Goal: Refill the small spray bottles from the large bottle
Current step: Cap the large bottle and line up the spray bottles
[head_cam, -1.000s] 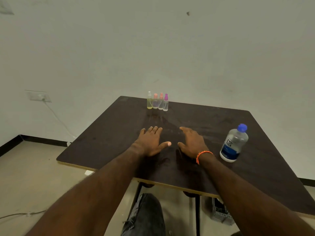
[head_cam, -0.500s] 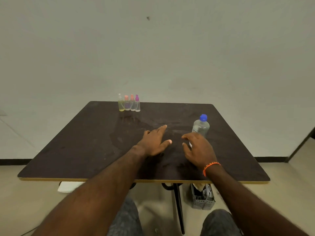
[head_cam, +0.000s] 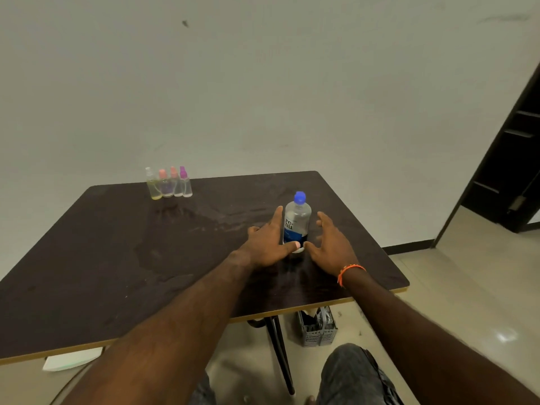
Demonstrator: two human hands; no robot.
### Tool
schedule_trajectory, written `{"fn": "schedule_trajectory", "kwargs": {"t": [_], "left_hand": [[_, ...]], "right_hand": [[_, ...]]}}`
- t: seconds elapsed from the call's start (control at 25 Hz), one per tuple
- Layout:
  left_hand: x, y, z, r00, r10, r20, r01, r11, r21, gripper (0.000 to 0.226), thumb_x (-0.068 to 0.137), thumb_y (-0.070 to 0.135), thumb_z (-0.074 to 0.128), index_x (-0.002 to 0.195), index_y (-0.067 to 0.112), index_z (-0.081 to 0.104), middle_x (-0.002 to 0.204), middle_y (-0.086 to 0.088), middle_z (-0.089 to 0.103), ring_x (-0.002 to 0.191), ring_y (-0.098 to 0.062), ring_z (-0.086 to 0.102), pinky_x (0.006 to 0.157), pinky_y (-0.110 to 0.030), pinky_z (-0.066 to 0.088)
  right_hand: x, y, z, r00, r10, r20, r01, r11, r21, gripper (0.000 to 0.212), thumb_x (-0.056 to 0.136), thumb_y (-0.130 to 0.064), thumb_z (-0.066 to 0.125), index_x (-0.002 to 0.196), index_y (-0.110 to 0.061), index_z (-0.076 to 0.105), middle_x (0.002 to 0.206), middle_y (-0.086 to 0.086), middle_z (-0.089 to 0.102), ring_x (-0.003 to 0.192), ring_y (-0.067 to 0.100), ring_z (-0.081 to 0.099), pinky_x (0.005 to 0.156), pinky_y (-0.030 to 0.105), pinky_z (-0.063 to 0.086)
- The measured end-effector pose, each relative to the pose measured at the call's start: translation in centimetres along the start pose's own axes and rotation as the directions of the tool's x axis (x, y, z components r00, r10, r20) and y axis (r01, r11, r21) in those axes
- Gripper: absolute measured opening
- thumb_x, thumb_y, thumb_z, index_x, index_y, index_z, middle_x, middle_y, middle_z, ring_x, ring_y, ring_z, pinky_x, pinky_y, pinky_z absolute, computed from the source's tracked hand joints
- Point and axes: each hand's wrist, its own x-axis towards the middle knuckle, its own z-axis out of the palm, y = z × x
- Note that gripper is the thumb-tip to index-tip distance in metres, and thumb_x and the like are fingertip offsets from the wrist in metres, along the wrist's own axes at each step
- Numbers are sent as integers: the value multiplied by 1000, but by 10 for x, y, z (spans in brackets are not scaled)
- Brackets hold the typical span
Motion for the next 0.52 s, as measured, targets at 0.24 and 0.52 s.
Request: {"fn": "schedule_trajectory", "kwargs": {"t": [0.24,0.52], "left_hand": [[14,-2,10,991,18,-132,-35,991,-128,72,109,43,49,167,28,10,149,5,59,134,-22,58,121,-60,28],[30,-16,6,967,55,-251,-101,979,-176,72,100,67,42,162,33,29,143,8,66,124,-17,66,114,-56,45]], "right_hand": [[4,-7,11,998,-60,-21,62,994,88,71,93,-34,68,151,-26,29,144,2,56,113,23,66,99,43,53],[22,-13,7,995,-62,-73,69,993,98,70,87,-41,73,145,-26,37,137,-1,60,104,19,69,93,42,57]]}}
